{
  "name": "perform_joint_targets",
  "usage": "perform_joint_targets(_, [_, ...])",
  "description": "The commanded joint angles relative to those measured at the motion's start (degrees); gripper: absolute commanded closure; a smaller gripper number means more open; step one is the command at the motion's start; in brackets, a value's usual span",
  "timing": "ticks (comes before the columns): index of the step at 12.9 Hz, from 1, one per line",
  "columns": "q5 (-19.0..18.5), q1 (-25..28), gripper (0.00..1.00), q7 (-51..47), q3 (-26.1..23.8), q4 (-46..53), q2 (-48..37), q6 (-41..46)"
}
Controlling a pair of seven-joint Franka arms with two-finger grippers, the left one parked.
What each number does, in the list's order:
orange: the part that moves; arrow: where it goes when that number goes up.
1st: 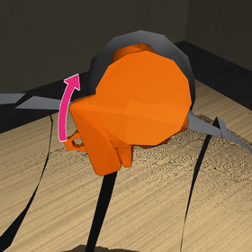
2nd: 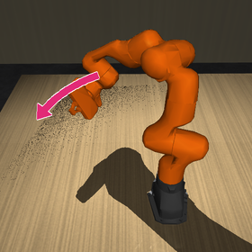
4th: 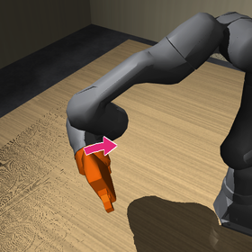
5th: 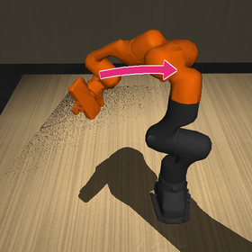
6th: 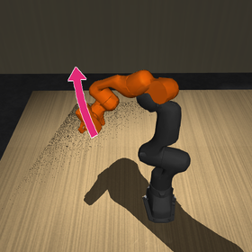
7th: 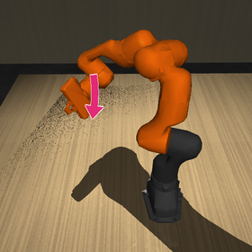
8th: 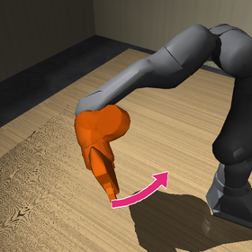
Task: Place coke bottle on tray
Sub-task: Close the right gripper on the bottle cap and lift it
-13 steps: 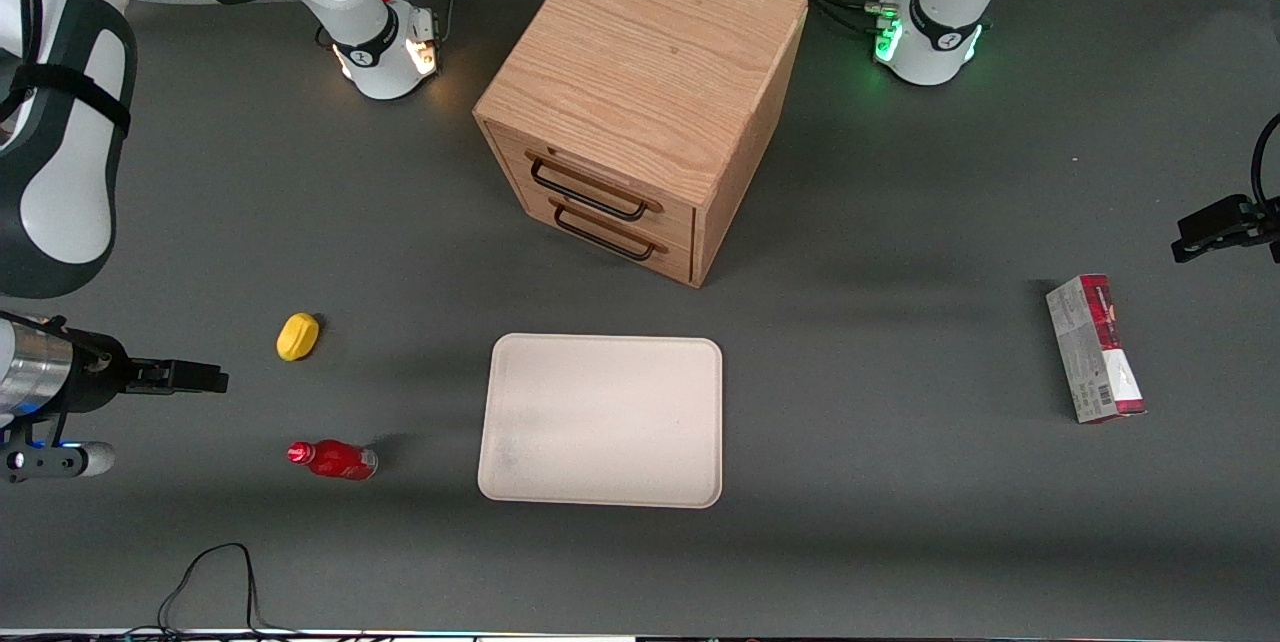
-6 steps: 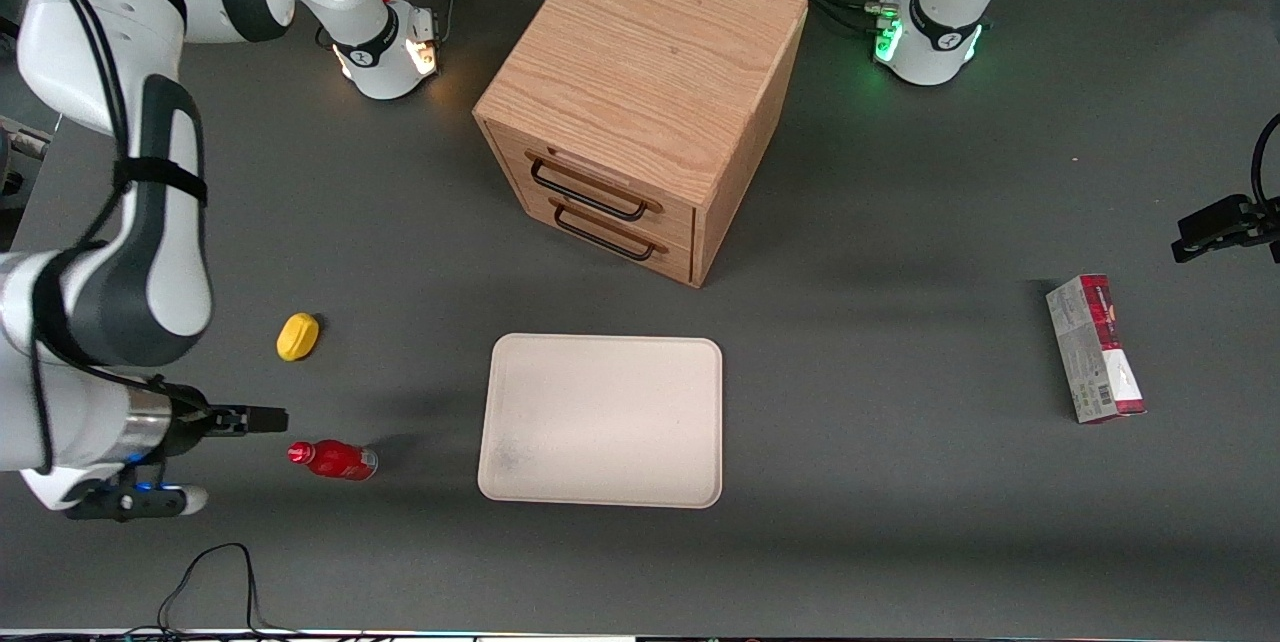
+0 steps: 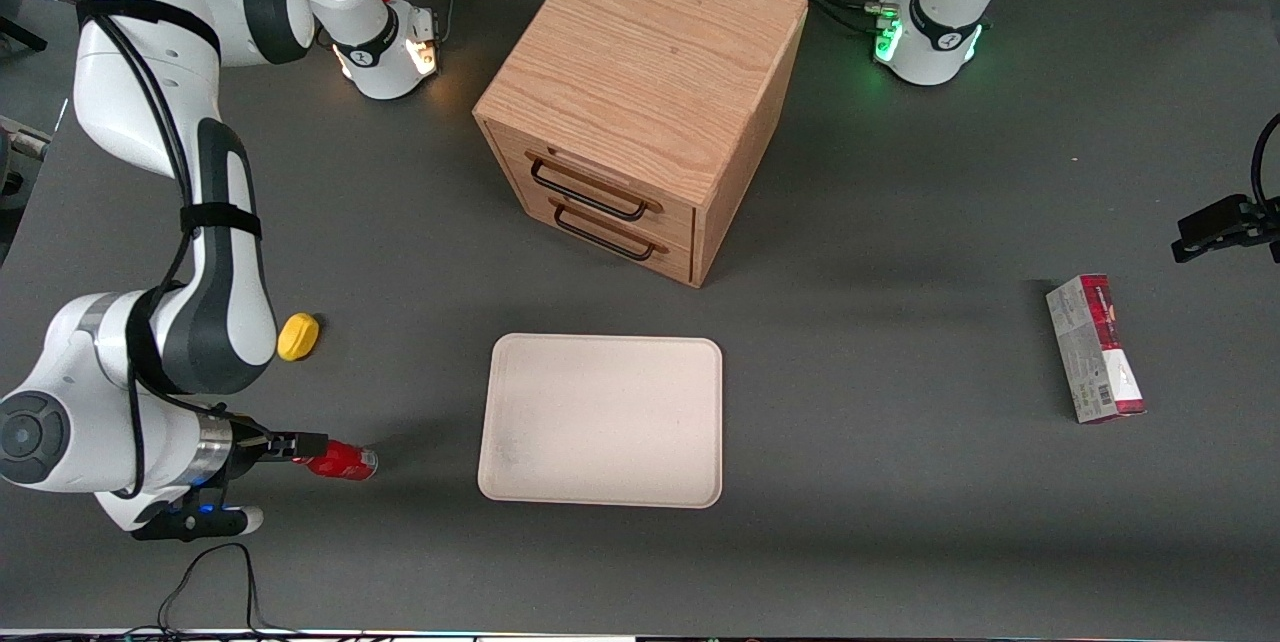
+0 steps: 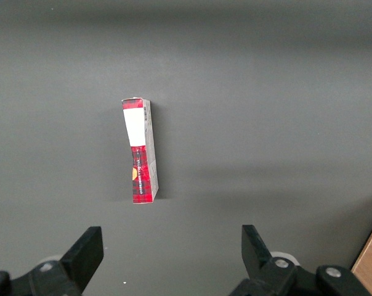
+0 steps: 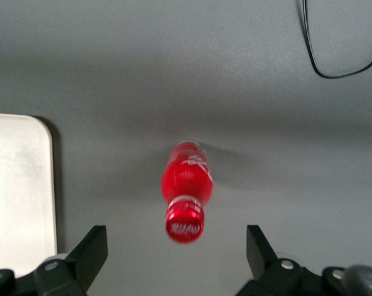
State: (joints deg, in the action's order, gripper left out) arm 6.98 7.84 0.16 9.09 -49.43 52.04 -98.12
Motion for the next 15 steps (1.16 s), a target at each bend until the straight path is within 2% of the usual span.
perform_joint_targets(1, [-0.39, 0.15, 0.00, -0.86, 0.31, 1.53, 1.83, -0.85])
perform_joint_targets(5, [-0.39, 0.15, 0.02, -0.86, 0.31, 1.26, 2.19, -0.85])
perform_joint_targets(7, [-0.47, 0.15, 0.13, -0.86, 0.31, 1.09, 2.19, -0.85])
perform_joint_targets(9, [-0.65, 0.24, 0.31, -0.95, 0.31, 1.09, 2.19, -0.76])
perform_joint_targets(14, [-0.82, 0.24, 1.00, -1.04, 0.31, 1.09, 2.10, -0.14])
perform_joint_targets(15, [-0.82, 0.24, 1.00, -1.04, 0.31, 1.09, 2.01, 0.03])
